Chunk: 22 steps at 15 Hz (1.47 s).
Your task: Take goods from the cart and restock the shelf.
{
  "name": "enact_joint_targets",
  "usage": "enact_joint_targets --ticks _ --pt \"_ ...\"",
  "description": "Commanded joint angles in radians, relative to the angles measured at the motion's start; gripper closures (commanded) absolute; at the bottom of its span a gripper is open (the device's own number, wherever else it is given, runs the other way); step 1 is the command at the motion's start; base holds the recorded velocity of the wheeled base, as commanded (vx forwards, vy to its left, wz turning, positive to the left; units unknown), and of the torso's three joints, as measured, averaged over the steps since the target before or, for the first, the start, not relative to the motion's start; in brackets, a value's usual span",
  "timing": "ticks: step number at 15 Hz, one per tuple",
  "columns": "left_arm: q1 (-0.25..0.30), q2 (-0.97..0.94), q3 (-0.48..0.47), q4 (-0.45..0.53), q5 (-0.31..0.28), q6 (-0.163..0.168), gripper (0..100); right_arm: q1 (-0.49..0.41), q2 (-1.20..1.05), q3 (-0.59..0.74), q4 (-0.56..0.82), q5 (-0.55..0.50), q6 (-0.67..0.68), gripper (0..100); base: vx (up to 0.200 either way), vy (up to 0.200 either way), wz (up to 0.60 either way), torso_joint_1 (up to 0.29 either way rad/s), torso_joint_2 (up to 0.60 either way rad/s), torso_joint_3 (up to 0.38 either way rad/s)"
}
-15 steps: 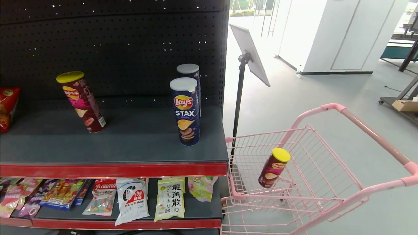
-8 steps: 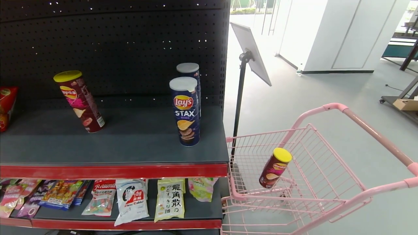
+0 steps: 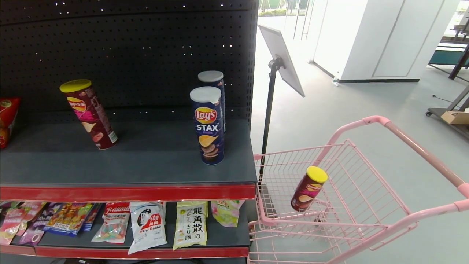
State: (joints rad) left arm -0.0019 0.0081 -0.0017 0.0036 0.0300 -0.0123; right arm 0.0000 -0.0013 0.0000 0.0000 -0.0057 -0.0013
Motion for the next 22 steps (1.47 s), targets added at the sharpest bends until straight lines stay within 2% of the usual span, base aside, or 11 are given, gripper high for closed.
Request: enact_joint_targets --ticks 1,6,12,22 --pt "0.0 0.0 0.0 -0.001 0.001 -0.001 0 0.0 0.001 0.0 0.0 0.0 0.0 0 0.0 0.0 0.0 0.0 0.0 0.0" --pt "0.0 0.0 0.0 -0.001 0.001 0.003 0 0.0 0.001 0.0 0.0 0.0 0.0 0 0.0 0.0 0.0 0.0 0.0 0.0" --pt "0.0 0.0 0.0 -0.001 0.001 0.002 0 0.002 0.001 0.0 0.0 -0.002 -0.003 0 0.0 -0.2 0.0 0.006 0.0 0.001" --pt "-0.001 0.0 0.0 0.001 0.001 0.002 0 0.0 0.001 0.0 0.0 -0.002 -0.003 0 0.0 0.0 0.0 0.0 0.0 0.0"
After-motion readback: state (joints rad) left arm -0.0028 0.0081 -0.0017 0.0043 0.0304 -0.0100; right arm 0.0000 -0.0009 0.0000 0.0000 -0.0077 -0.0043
